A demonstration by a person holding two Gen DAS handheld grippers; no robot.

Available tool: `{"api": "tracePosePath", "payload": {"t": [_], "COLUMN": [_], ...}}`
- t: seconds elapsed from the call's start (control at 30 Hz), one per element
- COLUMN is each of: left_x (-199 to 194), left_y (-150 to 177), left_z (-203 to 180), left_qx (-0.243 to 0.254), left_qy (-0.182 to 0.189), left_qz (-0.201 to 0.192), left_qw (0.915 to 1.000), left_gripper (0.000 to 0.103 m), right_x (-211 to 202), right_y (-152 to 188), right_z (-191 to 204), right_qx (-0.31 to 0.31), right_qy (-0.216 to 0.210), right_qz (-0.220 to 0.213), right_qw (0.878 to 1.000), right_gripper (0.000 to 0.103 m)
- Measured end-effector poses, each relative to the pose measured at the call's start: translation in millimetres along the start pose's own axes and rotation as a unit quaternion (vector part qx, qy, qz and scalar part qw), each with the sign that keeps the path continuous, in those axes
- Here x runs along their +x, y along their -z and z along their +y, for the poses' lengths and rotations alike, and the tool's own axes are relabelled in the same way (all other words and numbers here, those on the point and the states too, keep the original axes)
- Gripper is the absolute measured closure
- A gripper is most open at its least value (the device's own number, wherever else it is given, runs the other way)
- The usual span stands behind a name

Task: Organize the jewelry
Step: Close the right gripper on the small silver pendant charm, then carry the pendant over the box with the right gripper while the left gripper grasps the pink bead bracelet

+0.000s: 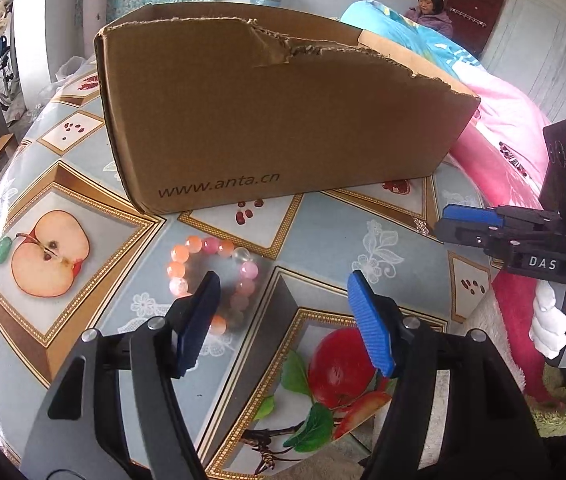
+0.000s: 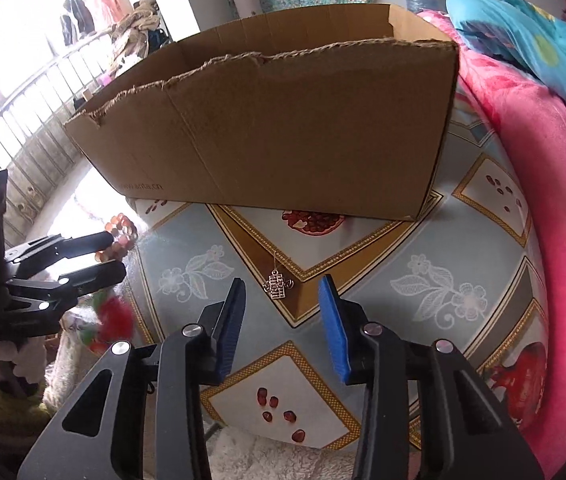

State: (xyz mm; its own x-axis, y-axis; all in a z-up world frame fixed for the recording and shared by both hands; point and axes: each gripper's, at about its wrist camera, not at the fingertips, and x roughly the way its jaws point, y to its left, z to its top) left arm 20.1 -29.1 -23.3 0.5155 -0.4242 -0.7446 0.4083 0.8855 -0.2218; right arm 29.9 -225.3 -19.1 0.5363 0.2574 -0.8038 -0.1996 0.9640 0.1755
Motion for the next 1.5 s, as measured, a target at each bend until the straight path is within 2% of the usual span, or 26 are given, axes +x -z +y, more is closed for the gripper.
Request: {"api": "tracePosePath", "payload": {"t": [0.13,0.17,0.2,0.23,0.47,0.77,1.0,1.1,1.17,1.4,1.5], "left_x": [0,-1,-1,-1,-5,-11,-11,-11,-10,-4,-3], "left_y": [0,0,0,0,3,8,14,15,16,9,4], "left_z": [-2,0,0,1,7,10,2,1,-1,-1,0], "left_qx": [0.003,0.002,0.000,-0.002,-0.009,-0.009,0.027,0.039,0.048,0.061,0.059], "left_qy": [0.003,0.005,0.007,0.008,0.015,0.011,-0.026,-0.053,-0.070,-0.097,-0.102], "left_qz": [-0.003,-0.004,-0.004,-0.005,-0.009,-0.013,-0.012,-0.015,-0.013,-0.002,0.006], "left_qw": [1.0000,1.0000,1.0000,1.0000,0.9998,0.9998,0.9992,0.9977,0.9963,0.9934,0.9930], "left_gripper": [0.037,0.037,0.037,0.037,0.037,0.037,0.037,0.037,0.041,0.069,0.075], "right_x": [12,13,13,12,-17,-49,-51,-47,-45,-32,-31], "right_y": [-2,-2,-3,-4,-18,-27,-27,-28,-28,-28,-27], "right_z": [9,12,14,14,-5,-12,-10,-11,-10,-10,-11], "right_qx": [-0.034,-0.046,-0.052,-0.049,0.023,0.062,0.072,0.073,0.070,0.069,0.070], "right_qy": [0.026,0.034,0.031,0.028,-0.032,-0.075,-0.090,-0.093,-0.094,-0.107,-0.114], "right_qz": [0.002,0.001,0.004,0.006,-0.018,-0.056,-0.062,-0.059,-0.056,-0.047,-0.048], "right_qw": [0.999,0.998,0.998,0.998,0.999,0.994,0.991,0.991,0.992,0.991,0.990], "right_gripper": [0.080,0.085,0.096,0.098,0.098,0.098,0.098,0.098,0.098,0.098,0.098]}}
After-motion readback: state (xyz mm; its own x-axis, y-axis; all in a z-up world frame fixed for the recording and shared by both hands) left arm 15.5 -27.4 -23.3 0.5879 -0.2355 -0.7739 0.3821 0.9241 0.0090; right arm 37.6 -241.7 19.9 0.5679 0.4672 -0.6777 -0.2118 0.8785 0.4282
